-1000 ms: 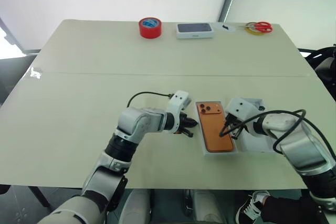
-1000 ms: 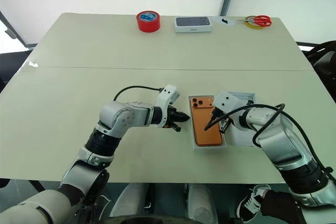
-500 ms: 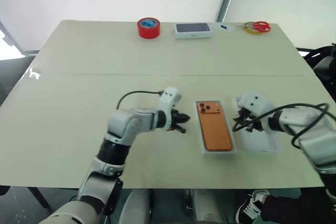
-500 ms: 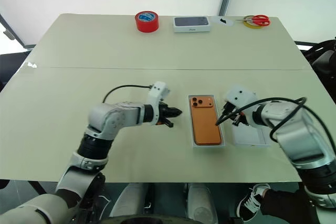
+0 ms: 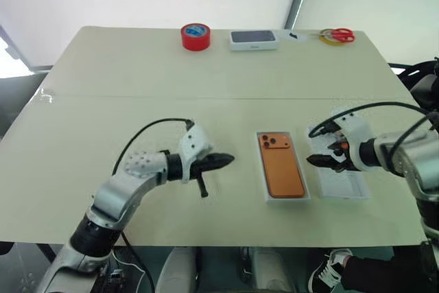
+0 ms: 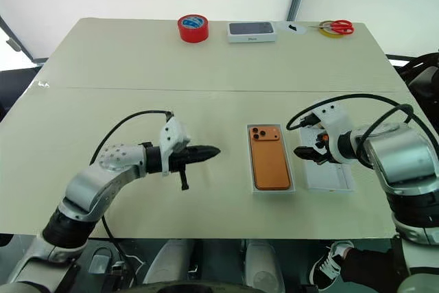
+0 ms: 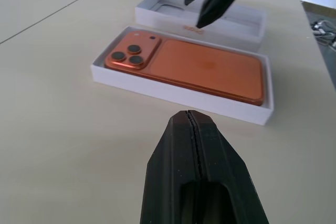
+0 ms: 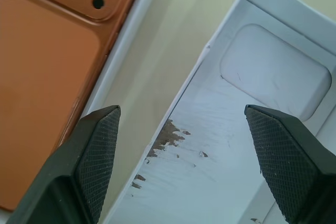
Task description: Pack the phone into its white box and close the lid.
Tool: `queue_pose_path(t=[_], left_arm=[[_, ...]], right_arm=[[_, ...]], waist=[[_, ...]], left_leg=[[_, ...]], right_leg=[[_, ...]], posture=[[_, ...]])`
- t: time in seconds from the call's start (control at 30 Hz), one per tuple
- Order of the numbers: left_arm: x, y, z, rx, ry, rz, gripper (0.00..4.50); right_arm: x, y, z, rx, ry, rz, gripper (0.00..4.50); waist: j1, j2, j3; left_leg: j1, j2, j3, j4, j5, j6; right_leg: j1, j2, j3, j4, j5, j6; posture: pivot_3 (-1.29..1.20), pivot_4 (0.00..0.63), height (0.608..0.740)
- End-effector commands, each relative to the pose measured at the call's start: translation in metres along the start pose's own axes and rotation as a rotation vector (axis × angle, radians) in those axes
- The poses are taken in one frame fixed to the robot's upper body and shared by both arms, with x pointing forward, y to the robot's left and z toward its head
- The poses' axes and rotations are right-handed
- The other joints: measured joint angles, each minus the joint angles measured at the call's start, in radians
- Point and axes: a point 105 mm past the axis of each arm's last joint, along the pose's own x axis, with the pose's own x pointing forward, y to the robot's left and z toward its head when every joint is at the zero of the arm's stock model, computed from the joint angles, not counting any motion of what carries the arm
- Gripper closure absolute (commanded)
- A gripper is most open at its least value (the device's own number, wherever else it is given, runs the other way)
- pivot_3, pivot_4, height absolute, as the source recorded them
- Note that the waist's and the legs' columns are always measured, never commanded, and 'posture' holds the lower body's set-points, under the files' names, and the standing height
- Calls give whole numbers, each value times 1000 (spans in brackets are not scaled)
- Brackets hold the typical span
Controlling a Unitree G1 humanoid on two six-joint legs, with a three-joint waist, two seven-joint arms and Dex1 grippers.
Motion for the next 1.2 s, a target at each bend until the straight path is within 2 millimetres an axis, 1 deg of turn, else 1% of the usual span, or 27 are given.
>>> queue_pose_path(t=[0.03, 0.13, 0.2, 0.3, 0.33, 0.4, 0.6, 0.73, 0.8, 0.9, 0.97, 1.0, 1.03, 1.07, 1.13, 1.17, 1.2], left_arm=[[1, -8, 9, 73, -40, -37, 4500], [2, -10, 7, 79, -41, -49, 4500], [4, -10, 7, 82, -41, -49, 4500], [4, -10, 6, 80, -40, -44, 4500], [4, -10, 5, 79, -40, -43, 4500], [4, -10, 5, 79, -39, -41, 4500], [4, -11, 3, 80, -40, -33, 4500], [3, -10, 3, 79, -41, -26, 4500], [2, -9, 2, 78, -37, -14, 4500], [-4, 0, 1, 60, -40, 40, 4500], [-15, 19, 0, 27, -48, 138, 4500], [-20, 27, -1, 15, -47, 181, 4500], [-25, 35, -3, 9, -44, 218, 4500], [-29, 40, -4, 7, -40, 243, 4500], [-36, 49, -6, 7, -33, 287, 4500], [-40, 54, -6, 7, -31, 311, 4500], [-42, 58, -7, 7, -30, 325, 4500]], right_arm=[[1, -9, 4, 43, 4, -50, 557], [10, -8, 0, 66, 31, -50, 557], [12, -8, -4, 54, 57, -60, 557], [15, -2, -5, 53, 77, -23, 557], [15, -2, -5, 50, 78, -23, 780], [15, 1, -2, 67, 73, 3, 1391], [13, 5, 4, 81, 66, 12, 4466], [9, 2, 9, 124, 54, 10, 4466], [5, -4, 20, 187, 17, 8, 4466], [-5, -8, 41, 284, -40, 65, 4466], [-24, -4, 72, 324, -155, 168, 4466], [-33, 1, 84, 338, -205, 238, 4466], [-41, 11, 95, 350, -245, 337, 4466], [-46, 21, 101, 351, -258, 426, 4466], [-54, 50, 105, 329, -272, 599, 4466], [-53, 67, 105, 318, -260, 684, 4466], [-52, 78, 104, 314, -252, 736, 4466]], waist=[[-1, 0, 0], [-3, 0, 0], [-3, 0, 0], [-3, 0, 0], [-3, 0, 0], [-3, 0, 0], [-3, 0, 0], [-3, 0, 0], [-3, 0, 0], [-6, 0, 0], [-6, 0, 0], [-6, 2, 1], [-6, 2, 1], [-5, 2, 1], [-5, 2, 1], [-5, 2, 1], [-5, 2, 1]], left_leg=[[0, 0, 0, 0, 0, 0], [0, 0, 0, 0, 0, 0], [0, 0, 0, 0, 0, 0], [0, 0, 0, 0, 0, 0], [0, 0, 0, 0, 0, 0], [1, 0, 0, 0, 0, 1], [1, 1, 0, 0, 0, 1], [1, 1, 1, 0, 1, 1], [1, 1, 0, 0, 1, 1], [1, 1, 2, 0, 1, 1], [1, 1, 1, 0, 1, 1], [1, 1, 2, 0, 1, 1], [1, 1, 2, 0, 1, 1], [1, 1, 1, 0, 1, 2], [1, 2, 1, -1, 1, 2], [1, 2, 1, -1, 1, 2], [0, 2, 1, -1, 1, 2]], right_leg=[[0, 0, 0, 0, 0, 0], [0, 0, 0, 0, 0, 0], [0, 1, 0, 1, 2, 3], [0, 2, 0, 1, 2, 3], [0, 2, 0, 1, 2, 3], [0, 2, 0, 1, 2, 3], [0, 2, 0, 2, 2, 3], [0, 2, 0, 1, 2, 3], [0, 2, 0, 1, 2, 3], [0, 2, 1, 1, 2, 3], [0, 3, 1, 1, 2, 3], [0, 3, 1, 2, 2, 3], [-1, 3, 1, 2, 2, 3], [-1, 4, 1, 2, 2, 3], [-1, 5, 0, 2, 3, 4], [-1, 5, 0, 2, 3, 4], [-1, 5, 0, 2, 3, 4]], posture=[[0, 150, 740], [0, 150, 740], [0, 150, 740], [0, 150, 740], [0, 150, 740], [0, 150, 740], [0, 150, 740], [0, 150, 740], [0, 150, 740], [0, 150, 740], [0, 150, 740], [0, 150, 740], [0, 150, 740], [0, 150, 740], [0, 150, 740], [0, 150, 740], [0, 150, 740]])
